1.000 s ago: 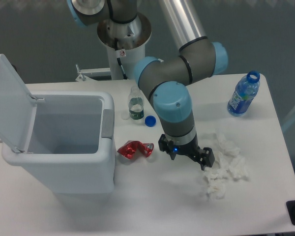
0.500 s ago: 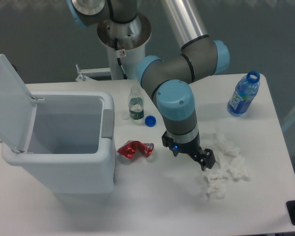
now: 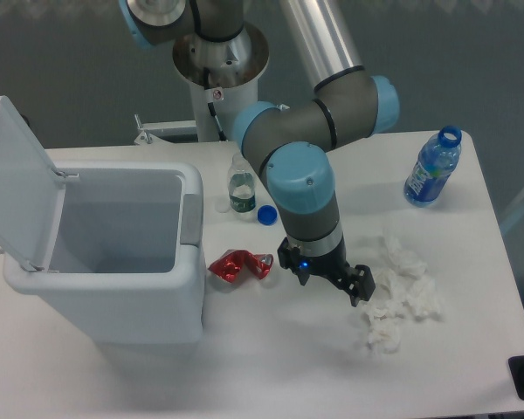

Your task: Pick up the cans

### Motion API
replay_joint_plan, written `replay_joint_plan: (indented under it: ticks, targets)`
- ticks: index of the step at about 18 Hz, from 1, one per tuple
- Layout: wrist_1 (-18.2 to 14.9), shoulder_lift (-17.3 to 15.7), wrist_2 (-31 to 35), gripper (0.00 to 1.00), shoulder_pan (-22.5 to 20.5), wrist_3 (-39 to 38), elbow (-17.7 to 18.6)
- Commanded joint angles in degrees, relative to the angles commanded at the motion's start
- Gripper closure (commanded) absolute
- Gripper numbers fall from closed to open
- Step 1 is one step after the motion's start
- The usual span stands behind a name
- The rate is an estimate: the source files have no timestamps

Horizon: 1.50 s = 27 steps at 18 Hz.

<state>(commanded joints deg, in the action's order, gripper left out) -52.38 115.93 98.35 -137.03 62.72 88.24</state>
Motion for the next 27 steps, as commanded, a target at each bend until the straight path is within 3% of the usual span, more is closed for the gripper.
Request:
replay_joint_plan:
  ticks: [7,15,20,27]
  targets:
    - [0.0,0.2,-5.2,0.00,2.9,15.2,0.2]
    - [-0.2,0.2,-5.1,0.00,3.1,36.6,6.3]
    - [-0.4,0.0,-5.2,0.00,4.9,40.2,8.8]
    - [-1.4,0.0,-5.3,0.00,1.9,47.8,10.7]
